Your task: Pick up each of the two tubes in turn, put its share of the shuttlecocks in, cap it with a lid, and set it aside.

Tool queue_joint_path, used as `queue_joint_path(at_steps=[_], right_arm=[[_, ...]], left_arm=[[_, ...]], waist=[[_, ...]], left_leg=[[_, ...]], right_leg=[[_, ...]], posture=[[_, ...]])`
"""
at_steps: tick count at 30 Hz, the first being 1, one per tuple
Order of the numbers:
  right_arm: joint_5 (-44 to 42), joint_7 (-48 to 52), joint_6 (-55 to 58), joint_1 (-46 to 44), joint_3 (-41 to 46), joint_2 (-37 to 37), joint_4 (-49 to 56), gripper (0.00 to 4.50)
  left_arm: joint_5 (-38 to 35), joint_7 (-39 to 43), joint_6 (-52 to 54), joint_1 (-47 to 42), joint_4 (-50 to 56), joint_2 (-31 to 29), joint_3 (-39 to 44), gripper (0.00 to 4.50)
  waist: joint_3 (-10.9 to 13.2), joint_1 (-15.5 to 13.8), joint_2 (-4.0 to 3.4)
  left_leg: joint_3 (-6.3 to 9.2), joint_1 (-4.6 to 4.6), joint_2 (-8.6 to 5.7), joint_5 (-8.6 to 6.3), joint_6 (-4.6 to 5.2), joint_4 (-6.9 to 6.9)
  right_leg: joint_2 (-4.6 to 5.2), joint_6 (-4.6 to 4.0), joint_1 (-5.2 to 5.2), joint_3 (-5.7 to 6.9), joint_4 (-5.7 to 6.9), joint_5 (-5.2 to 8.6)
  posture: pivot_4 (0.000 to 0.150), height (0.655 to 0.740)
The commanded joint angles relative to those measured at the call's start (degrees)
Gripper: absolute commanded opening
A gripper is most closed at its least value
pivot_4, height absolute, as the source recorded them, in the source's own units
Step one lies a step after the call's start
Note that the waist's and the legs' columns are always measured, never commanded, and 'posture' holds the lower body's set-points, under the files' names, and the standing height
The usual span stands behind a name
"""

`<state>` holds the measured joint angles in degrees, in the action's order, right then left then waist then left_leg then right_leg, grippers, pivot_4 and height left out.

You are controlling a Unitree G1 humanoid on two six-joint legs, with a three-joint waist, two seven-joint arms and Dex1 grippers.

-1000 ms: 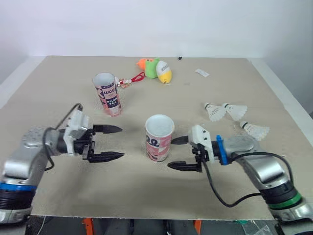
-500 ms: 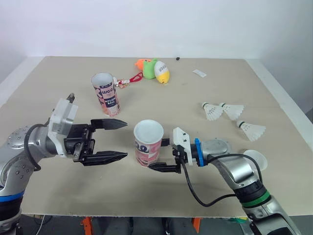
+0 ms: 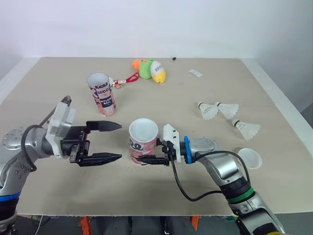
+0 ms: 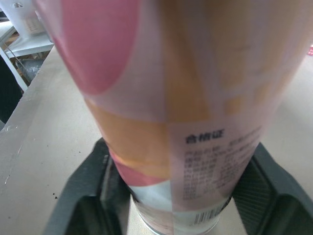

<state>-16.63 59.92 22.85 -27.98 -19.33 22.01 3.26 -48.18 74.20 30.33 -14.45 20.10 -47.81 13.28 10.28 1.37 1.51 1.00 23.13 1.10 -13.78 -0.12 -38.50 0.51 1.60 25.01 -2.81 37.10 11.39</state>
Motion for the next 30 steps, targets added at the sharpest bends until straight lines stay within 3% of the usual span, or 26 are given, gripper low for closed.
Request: queue_joint_path(at_steps=[1,8,12,17,25,30], right_arm=[[-2.0,0.5,0.6,-1.4,4.5,2.4,1.9,2.47],[-8.5,2.6,4.6,-1.6,17.5,12.8,5.7,2.47],[-9.7,1.4,4.4,-3.1,25.2,19.0,1.7,2.47],[-4.0,-6.4,0.5,-12.2,31.2,25.2,-17.4,2.47],[5.7,-24.8,-10.3,-28.7,33.2,30.5,-55.2,2.47],[8.0,-29.1,-14.4,-30.4,32.6,30.7,-65.7,2.47]], left_arm=[[0.3,0.3,-1.2,-0.7,-0.2,0.3,-0.3,4.5],[2.2,1.5,-1.3,-1.0,-2.2,0.2,-3.8,4.5],[2.2,1.8,-1.3,-2.8,-3.7,1.4,-5.1,4.5],[3.8,1.9,-3.4,-6.7,-6.4,4.5,-7.1,4.5],[4.4,-1.3,-9.1,-14.6,-9.4,15.9,-8.9,4.5],[6.6,-3.7,-10.4,-18.2,-10.9,20.1,-11.2,4.5]], waist=[[0.0,0.0,0.0],[0.0,0.0,-0.03],[0.0,-0.1,-0.02],[0.0,0.0,-0.02],[0.1,0.1,0.02],[0.1,0.2,0.01]], left_leg=[[0.0,0.0,0.01,0.0,0.0,0.0],[-0.09,0.01,0.03,0.0,-0.01,0.0],[-0.12,0.02,0.05,0.0,0.0,0.05],[-0.4,-0.1,0.08,0.0,0.0,0.05],[-0.85,-0.08,0.02,-0.01,0.04,0.07],[-1.05,-0.06,-0.04,-0.12,0.22,0.12]], right_leg=[[-0.01,-0.01,0.01,0.0,0.0,0.0],[-0.03,-0.01,0.03,-0.07,-0.01,-0.01],[-0.07,-0.03,0.07,-0.1,-0.01,0.01],[-0.14,-0.06,0.08,-0.33,-0.01,-0.1],[-0.13,0.12,0.15,-0.87,-0.12,-0.26],[-0.12,-0.03,0.22,-1.18,-0.17,-0.36]], posture=[[0.15,0.7323],[0.15,0.7323],[0.15,0.7323],[0.15,0.7323],[0.15,0.7323],[0.15,0.7323]])
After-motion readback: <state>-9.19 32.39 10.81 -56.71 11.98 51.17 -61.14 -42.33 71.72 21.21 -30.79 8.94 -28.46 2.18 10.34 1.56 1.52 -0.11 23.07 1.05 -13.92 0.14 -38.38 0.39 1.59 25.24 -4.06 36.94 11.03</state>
